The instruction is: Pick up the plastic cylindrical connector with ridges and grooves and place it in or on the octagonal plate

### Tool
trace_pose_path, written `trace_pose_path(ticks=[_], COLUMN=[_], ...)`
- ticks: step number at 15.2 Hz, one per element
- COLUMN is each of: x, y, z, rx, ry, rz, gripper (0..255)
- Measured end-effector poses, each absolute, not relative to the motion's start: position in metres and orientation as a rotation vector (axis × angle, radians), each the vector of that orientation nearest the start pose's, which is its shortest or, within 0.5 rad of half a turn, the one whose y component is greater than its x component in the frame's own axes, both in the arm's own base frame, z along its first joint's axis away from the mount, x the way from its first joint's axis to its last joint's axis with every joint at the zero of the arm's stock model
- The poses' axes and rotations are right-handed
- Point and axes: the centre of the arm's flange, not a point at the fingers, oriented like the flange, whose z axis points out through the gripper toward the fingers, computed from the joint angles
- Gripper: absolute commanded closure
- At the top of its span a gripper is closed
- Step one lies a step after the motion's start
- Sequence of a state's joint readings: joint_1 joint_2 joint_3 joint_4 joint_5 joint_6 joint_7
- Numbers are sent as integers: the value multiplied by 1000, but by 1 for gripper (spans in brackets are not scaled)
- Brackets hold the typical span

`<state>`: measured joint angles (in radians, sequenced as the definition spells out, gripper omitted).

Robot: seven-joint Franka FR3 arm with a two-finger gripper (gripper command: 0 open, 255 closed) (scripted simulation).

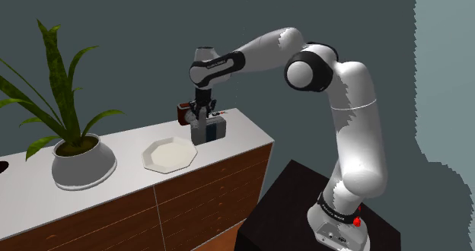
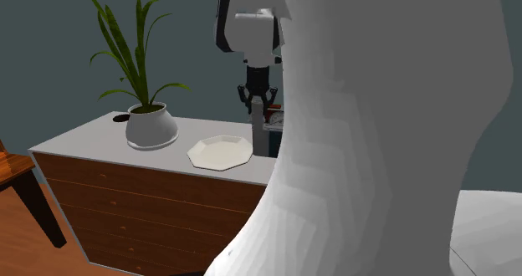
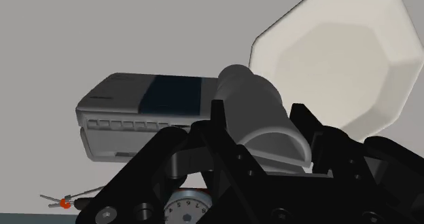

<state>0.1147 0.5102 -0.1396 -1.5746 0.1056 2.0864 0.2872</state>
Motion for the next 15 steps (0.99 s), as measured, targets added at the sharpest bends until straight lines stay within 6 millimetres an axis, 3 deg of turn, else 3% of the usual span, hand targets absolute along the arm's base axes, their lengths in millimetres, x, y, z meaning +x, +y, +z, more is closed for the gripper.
trace_pose_path(ticks=[10,11,15], x=[758,766,775], y=[114,134,148], z=[359,362,346], rx=[-3070,-3070,-3070], ry=[537,537,537], rz=[-6,-9,-5], gripper=[255,255,255])
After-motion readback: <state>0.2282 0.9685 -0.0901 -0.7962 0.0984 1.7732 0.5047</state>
